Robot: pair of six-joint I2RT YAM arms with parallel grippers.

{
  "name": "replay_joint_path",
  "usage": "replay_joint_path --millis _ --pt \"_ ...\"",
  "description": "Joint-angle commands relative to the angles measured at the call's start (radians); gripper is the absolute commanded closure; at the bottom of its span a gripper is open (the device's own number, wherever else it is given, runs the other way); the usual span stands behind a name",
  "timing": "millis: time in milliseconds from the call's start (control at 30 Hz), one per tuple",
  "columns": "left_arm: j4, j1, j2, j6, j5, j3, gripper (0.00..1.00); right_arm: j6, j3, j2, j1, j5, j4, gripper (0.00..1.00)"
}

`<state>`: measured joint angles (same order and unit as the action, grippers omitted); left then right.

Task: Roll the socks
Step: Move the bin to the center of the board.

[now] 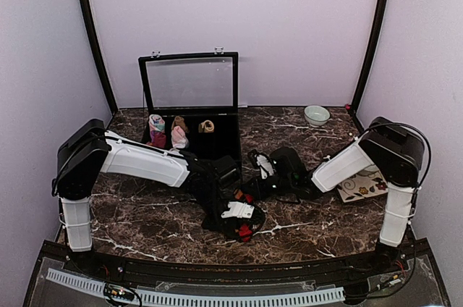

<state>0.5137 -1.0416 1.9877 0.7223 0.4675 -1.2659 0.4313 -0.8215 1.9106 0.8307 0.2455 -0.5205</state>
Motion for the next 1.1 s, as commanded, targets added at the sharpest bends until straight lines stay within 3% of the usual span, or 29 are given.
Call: replay_joint_path --millis 0,133,267,400,767,1067 --pt "0.151 -0.011 0.058 0.011 -0.071 0.059 1.0 0.029 0.024 0.02 -0.024 -0.13 0.114 0.97" --pt "0.148 -0.011 0.071 0.011 -0.067 0.013 1.0 0.053 0.096 -0.042 -0.074 -0.258 0.179 0.99" --pt "0.148 -0.011 0.102 0.02 -0.083 -0.028 1.0 0.027 0.056 -0.07 -0.094 -0.292 0.227 0.97" --pt "0.118 -0.009 0.109 0.006 -0.101 -0.023 1.0 -0.026 -0.096 -0.056 -0.094 -0.167 0.264 0.91" --pt "0.087 -0.009 0.123 -0.013 -0.123 -0.027 1.0 -0.092 -0.537 0.206 -0.143 -0.235 0.57 0.92" --pt "0.087 -0.005 0.12 -0.014 -0.116 -0.027 1.0 -0.13 -0.724 0.329 -0.099 -0.066 0.557 0.91"
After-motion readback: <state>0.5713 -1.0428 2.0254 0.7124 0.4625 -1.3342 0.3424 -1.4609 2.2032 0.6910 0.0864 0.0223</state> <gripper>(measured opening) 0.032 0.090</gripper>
